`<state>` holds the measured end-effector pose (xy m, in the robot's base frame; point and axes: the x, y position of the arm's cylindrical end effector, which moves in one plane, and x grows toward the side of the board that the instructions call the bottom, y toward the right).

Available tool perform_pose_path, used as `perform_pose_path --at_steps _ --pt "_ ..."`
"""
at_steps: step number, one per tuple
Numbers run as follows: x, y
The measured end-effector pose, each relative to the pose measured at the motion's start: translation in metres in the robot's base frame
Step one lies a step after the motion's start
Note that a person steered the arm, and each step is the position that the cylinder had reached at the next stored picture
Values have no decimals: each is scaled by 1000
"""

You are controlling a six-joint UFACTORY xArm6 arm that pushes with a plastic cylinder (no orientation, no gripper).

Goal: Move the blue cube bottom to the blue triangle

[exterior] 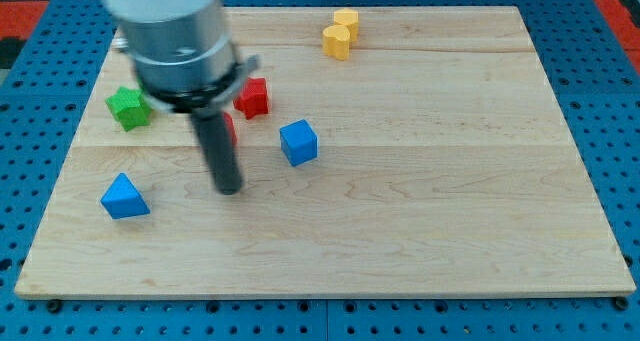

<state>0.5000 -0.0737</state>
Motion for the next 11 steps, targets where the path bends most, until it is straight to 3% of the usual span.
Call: perform_pose_path --at_steps 1,3,4,6,8,9,10,11 --pt "0 89" --pt "-83 158" --pt "-89 50" --pt "-21 -9" --pt "15 9" --pt "48 -56" --pt "56 -84" --pt "63 -38"
